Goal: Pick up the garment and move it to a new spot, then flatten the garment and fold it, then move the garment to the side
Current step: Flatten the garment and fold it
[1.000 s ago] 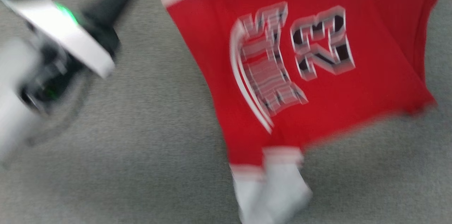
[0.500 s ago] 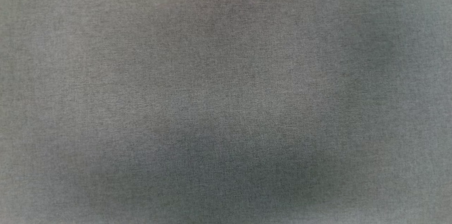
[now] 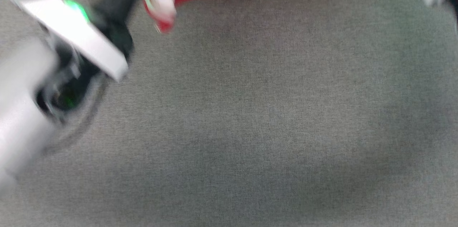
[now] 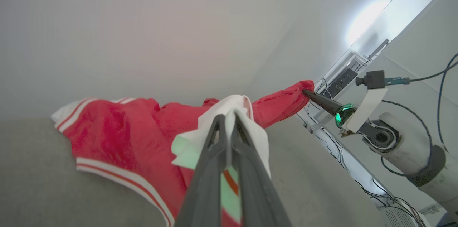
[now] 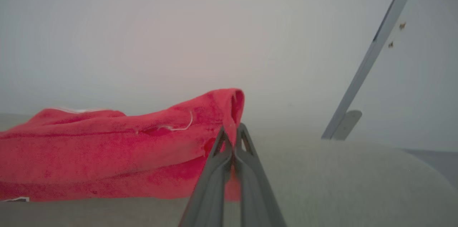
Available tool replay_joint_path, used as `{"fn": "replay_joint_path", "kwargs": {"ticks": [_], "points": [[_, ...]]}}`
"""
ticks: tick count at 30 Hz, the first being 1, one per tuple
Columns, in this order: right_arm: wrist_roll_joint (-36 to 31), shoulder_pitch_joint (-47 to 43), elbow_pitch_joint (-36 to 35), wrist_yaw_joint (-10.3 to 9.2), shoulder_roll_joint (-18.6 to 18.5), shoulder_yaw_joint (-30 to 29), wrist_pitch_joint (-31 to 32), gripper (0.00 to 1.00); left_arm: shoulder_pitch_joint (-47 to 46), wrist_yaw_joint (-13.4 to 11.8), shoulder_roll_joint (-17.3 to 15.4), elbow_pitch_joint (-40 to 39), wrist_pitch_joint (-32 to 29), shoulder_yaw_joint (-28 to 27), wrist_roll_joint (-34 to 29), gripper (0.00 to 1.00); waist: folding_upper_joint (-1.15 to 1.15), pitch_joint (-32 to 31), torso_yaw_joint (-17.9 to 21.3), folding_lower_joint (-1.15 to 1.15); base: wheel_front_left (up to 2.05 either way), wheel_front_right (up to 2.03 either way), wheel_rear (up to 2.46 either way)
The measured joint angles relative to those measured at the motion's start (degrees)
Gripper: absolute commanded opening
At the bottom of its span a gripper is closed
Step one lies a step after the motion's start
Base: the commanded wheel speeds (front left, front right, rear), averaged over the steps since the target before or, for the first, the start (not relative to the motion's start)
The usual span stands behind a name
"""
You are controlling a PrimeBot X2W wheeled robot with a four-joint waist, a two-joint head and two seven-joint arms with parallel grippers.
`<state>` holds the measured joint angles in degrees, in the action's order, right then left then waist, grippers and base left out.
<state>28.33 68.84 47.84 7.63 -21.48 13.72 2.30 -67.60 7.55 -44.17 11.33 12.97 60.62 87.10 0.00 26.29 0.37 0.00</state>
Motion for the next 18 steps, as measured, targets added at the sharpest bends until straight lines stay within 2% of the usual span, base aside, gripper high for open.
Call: {"fn": "replay_joint_path", "kwargs": {"ticks": [6, 11, 14, 15, 18], "points": [[11.37, -22.15, -16.34, -0.08, -9.44, 2.45, 7.1, 0.0, 15.33, 0.0, -2.29, -6.32, 1.77, 2.75, -2.91, 0.0, 0.0, -3.05, -0.92, 0.0, 0.0, 0.0, 0.0], [17.4, -40.18, -30.69, -0.08, -15.55, -1.57, 13.88, 0.0, 28.49, 0.0, -0.81, -10.2, 2.02, -5.02, -7.62, 0.0, 0.0, -5.34, -1.72, 0.0, 0.0, 0.0, 0.0], [19.37, -50.04, -38.56, -0.08, -17.06, -6.15, 17.72, 0.0, 35.82, 0.0, -0.67, -11.93, 2.01, -6.36, -11.13, 0.0, 0.0, -6.42, -2.24, 0.0, 0.0, 0.0, 0.0], [19.79, -56.15, -43.32, -0.08, -17.0, -9.14, 20.27, 0.0, 39.35, 0.0, -0.81, -13.24, 2.01, -6.89, -13.25, 0.0, 0.0, -6.91, -2.54, 0.0, 0.0, 0.0, 0.0], [19.59, -64.63, -49.6, -0.11, -15.8, -14.08, 23.82, 0.0, 43.55, 0.0, -1.21, -15.29, 2.02, -7.36, -15.39, 0.0, 0.0, -7.41, -3.07, 0.0, 0.0, 0.0, 0.0]]}}
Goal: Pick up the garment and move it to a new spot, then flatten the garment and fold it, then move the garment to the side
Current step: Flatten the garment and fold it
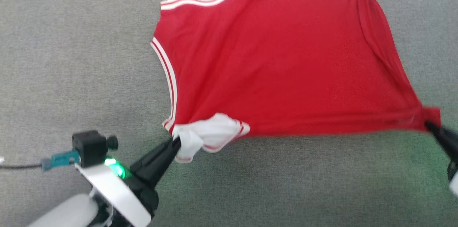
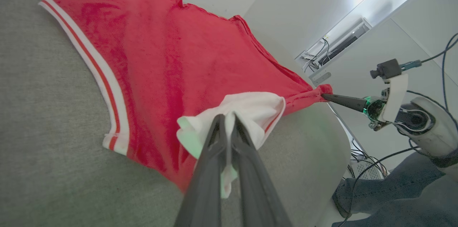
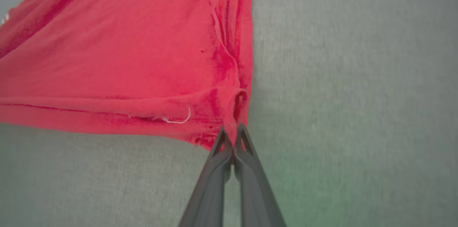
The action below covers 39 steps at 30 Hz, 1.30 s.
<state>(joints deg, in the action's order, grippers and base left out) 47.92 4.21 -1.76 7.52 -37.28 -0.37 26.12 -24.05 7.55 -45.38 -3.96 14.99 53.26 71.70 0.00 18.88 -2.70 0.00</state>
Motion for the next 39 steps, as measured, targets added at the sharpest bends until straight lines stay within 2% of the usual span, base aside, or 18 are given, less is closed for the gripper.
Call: {"fn": "replay_joint_path", "kwargs": {"ticks": [5, 10, 14, 17, 23, 32, 39], "points": [[-1.59, -11.85, -10.63, -0.02, 4.83, -6.68, 5.32, 0.0, 6.33, 0.0, -1.59, -3.91, 0.0, -0.99, -1.42, 0.0, 0.0, -0.58, -0.48, 0.0, 0.0, 0.0, 0.0], [-2.78, -19.79, -19.35, -0.02, 10.06, -11.4, 10.06, 0.0, 11.43, 0.0, -3.3, -7.24, 0.0, -1.37, -2.21, 0.0, 0.0, -0.69, -0.52, 0.0, 0.0, 0.0, 0.0], [-3.37, -21.74, -23.4, -0.02, 13.01, -14.28, 12.12, 0.0, 11.94, 0.0, -3.91, -8.81, 0.01, -1.35, -2.91, 0.0, 0.0, -0.26, -0.77, 0.0, 0.0, 0.0, 0.0], [-4.14, -19.31, -23.97, -0.02, 13.86, -15.23, 12.8, 0.0, 9.31, 0.0, -3.85, -8.96, 0.01, -1.3, -2.87, 0.0, 0.0, 0.08, -0.82, 0.0, 0.0, 0.0, 0.0], [-5.08, -9.37, -20.41, -0.02, 13.44, -14.17, 13.76, 0.0, 0.07, 0.0, -3.01, -7.2, 0.01, -1.29, 0.87, 0.0, 0.0, 0.92, -0.69, 0.0, 0.0, 0.0, 0.0], [-6.34, 10.96, -5.73, -0.02, 11.58, -7.26, 12.65, 0.0, -14.07, 0.0, -2.26, 0.87, -0.43, 0.41, 7.81, 0.0, 0.0, 4.04, 0.57, 0.0, 0.0, 0.0, 0.0], [-6.33, 17.63, 3.66, -0.02, 11.44, -4.03, 10.2, 0.0, -20.74, 0.0, 0.65, 9.07, -1.4, 3.08, 11.82, 0.0, 0.0, 6.95, 0.47, 0.0, 0.0, 0.0, 0.0]]}}
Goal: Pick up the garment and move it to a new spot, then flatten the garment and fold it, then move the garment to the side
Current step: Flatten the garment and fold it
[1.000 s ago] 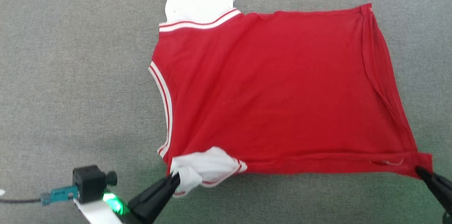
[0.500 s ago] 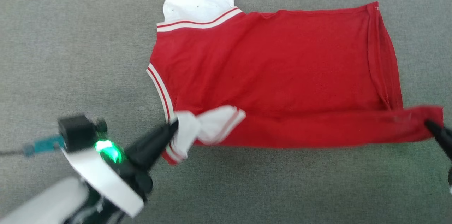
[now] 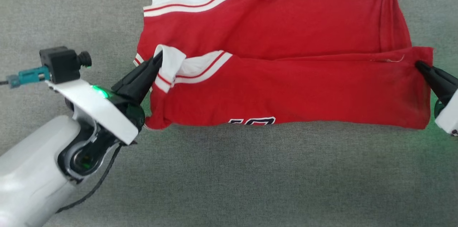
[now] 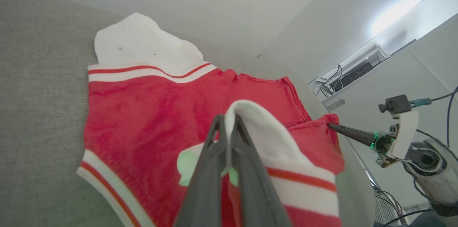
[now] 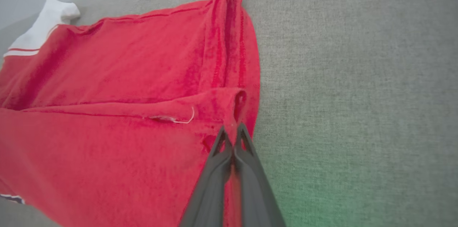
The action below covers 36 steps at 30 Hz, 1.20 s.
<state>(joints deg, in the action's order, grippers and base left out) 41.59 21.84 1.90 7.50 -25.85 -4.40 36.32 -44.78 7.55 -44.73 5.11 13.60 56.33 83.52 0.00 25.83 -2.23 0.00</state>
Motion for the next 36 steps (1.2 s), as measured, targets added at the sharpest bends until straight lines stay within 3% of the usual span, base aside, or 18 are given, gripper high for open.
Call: {"fn": "replay_joint_path", "kwargs": {"ticks": [9, 10, 11, 12, 13, 24, 26, 31, 36], "points": [[0.19, 2.76, 4.93, 0.0, -0.68, 4.58, -4.19, 0.0, -3.49, 0.0, 1.43, 7.48, -0.99, 3.93, 1.55, 0.0, 0.0, 2.0, 0.73, 0.0, 0.0, 0.0, 0.0], [0.16, 3.07, 5.45, 0.0, -0.79, 5.16, -4.8, 0.01, -3.69, 0.0, 1.35, 8.02, -0.97, 4.23, 1.56, 0.16, 0.0, 1.95, 0.92, 0.0, 0.0, 0.0, 0.0], [0.1, 3.36, 5.9, 0.0, -0.88, 5.71, -5.63, 0.41, -3.98, 0.0, 1.34, 8.5, -0.91, 4.85, 1.37, 0.43, 0.0, 1.79, 1.05, 0.0, 0.0, 0.0, 0.0], [0.05, 3.49, 6.12, 0.0, -0.99, 6.11, -6.3, 0.72, -4.32, 0.0, 1.26, 8.82, -0.78, 5.46, 0.77, 0.89, 0.0, 1.52, 1.12, 0.0, 0.0, 0.0, 0.0], [0.02, 3.52, 6.3, 0.0, -1.02, 6.27, -7.15, 1.0, -4.66, 0.0, 0.97, 9.06, -0.47, 6.02, 0.13, 1.0, 0.0, 1.17, 1.16, 0.0, 0.0, 0.0, 0.0], [-1.54, 1.43, 3.8, 0.0, -2.44, 5.57, -12.18, 1.0, -11.85, 0.0, -8.05, 2.78, -0.79, 12.71, -6.58, 1.0, 0.0, -4.9, 0.84, 0.0, 0.0, 0.0, 0.0], [-1.74, 0.58, 3.11, 0.0, -2.38, 5.32, -12.34, 1.0, -12.45, 0.0, -9.53, 1.3, -3.81, 14.04, -6.58, 1.0, 0.0, -6.09, 0.72, 0.0, 0.0, 0.0, 0.0], [-2.04, -1.22, 1.72, 0.0, -1.71, 4.81, -12.14, 1.0, -9.79, 0.0, -12.65, -0.84, -18.97, 16.48, -6.22, 1.0, 0.0, -8.27, 0.62, 0.0, 0.0, 0.0, 0.0], [-2.25, -1.59, 0.57, 0.0, -1.18, 4.53, -12.1, 1.0, -6.3, -0.53, -11.73, 2.24, -26.85, 16.81, -2.22, 1.0, 0.0, -8.03, 1.0, 0.0, 0.0, 0.0, 0.0]]}}
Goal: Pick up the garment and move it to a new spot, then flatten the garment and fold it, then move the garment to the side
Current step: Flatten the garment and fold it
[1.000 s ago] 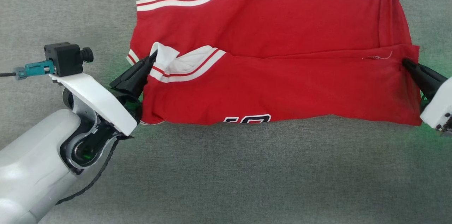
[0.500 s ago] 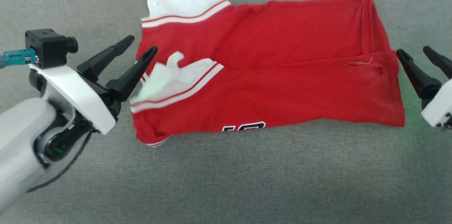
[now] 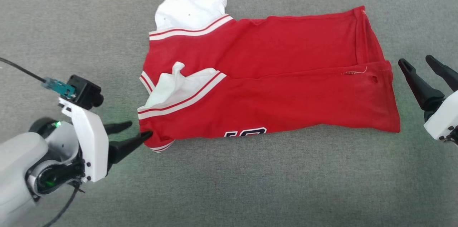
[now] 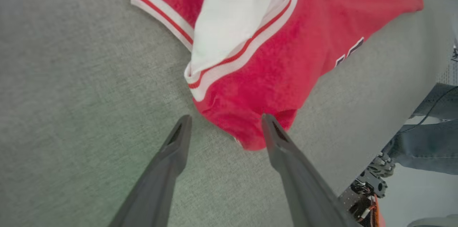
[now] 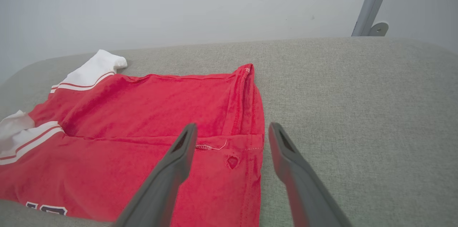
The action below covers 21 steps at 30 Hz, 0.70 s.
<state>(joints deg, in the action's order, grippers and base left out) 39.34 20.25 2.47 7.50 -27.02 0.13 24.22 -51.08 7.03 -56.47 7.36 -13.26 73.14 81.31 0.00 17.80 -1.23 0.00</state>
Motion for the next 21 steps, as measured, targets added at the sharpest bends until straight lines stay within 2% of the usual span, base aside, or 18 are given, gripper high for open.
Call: {"fn": "replay_joint_path", "kwargs": {"ticks": [10, 14, 15, 17, 19, 20, 21], "points": [[-0.09, 1.31, -0.9, 0.0, 0.66, 0.14, -0.03, 1.0, 0.64, 0.38, 6.38, 10.67, -7.04, -0.66, 8.87, 1.0, 0.0, 2.7, 2.88, 0.0, 0.0, 0.0, 0.0], [-0.09, 1.57, -0.92, 0.0, 0.73, 0.21, -0.14, 1.0, 0.05, 0.52, 7.01, 11.17, -10.6, -1.32, 12.11, 1.0, 0.0, 3.68, 4.14, 0.0, 0.0, 0.0, 0.0], [-0.09, 1.59, -0.9, 0.0, 0.67, 0.16, -0.29, 1.0, -0.15, 0.53, 7.06, 11.57, -11.89, -1.54, 12.38, 0.7, 0.0, 4.12, 4.61, 0.0, 0.0, 0.0, 0.0], [-0.09, 1.76, -0.92, 0.0, 0.64, 0.18, -0.37, 1.0, -0.28, 0.54, 7.01, 11.83, -13.01, -1.76, 12.37, 0.49, 0.0, 4.45, 4.99, 0.0, 0.0, 0.0, 0.0], [-0.08, 1.82, -0.96, 0.0, 0.44, 0.05, -0.38, 1.0, -0.3, 0.54, 6.92, 11.83, -13.57, -2.08, 12.54, 0.37, 0.0, 4.72, 5.25, 0.0, 0.0, 0.0, 0.0], [-0.09, 1.82, -0.98, 0.0, 0.4, 0.0, -0.38, 1.0, -0.3, 0.54, 6.88, 11.88, -13.71, -2.18, 12.52, 0.27, 0.0, 4.81, 5.32, 0.0, 0.0, 0.0, 0.0], [-0.11, 1.82, -1.01, 0.0, 0.3, -0.02, -0.37, 1.0, -0.3, 0.54, 6.9, 11.89, -13.81, -2.29, 12.52, 0.05, 0.0, 4.87, 5.34, 0.0, 0.0, 0.0, 0.0]]}}
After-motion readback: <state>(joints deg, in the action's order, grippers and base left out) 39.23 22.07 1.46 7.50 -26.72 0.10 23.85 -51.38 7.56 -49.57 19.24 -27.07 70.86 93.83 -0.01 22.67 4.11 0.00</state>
